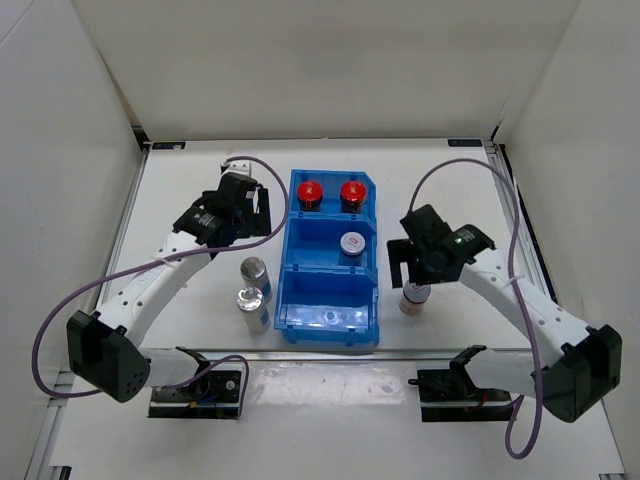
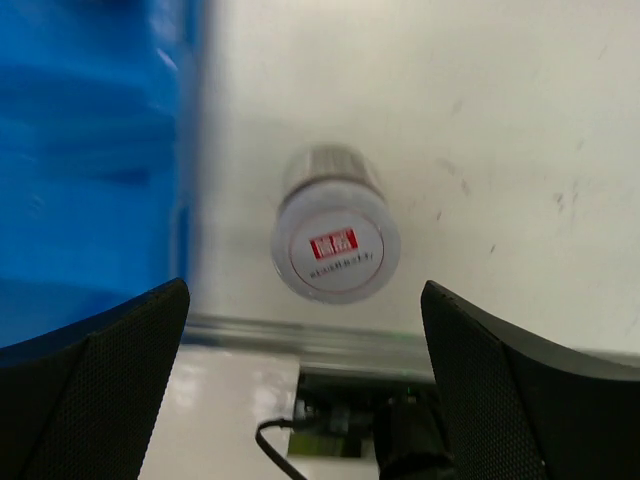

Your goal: Organize the condiment bottles

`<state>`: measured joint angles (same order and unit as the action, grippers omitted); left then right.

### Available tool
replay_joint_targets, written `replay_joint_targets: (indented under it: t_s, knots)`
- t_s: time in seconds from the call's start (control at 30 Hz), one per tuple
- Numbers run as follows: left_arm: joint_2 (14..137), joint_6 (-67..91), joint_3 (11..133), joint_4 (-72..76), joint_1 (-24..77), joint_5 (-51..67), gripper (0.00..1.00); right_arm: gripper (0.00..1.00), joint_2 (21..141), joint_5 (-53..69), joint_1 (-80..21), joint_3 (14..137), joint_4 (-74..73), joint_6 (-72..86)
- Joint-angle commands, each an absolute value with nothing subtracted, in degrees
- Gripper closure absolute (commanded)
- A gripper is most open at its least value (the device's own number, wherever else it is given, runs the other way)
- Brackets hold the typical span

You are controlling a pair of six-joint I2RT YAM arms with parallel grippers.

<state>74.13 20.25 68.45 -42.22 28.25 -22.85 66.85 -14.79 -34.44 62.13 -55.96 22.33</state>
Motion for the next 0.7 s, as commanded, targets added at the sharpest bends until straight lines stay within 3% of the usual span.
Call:
replay_joint_targets:
  t_s: [0.0,0.53,0.67]
  knots:
    - [72.16,21.35,67.68,-42.01,28.39,-21.27,0.00,0.00,67.06,-12.05,-34.63,57.76,-58.01,25.92]
    - [71.63,20.31,66.63,-42.01,28.39,-21.79,0.00,0.00,76.03,-14.32,-33.57,51.86,-49.83,28.21]
    - [71.10,20.30,65.92,-42.01,28.39,-21.80,0.00,0.07,77.34,-15.91,-31.03,52.38,-49.31,27.69]
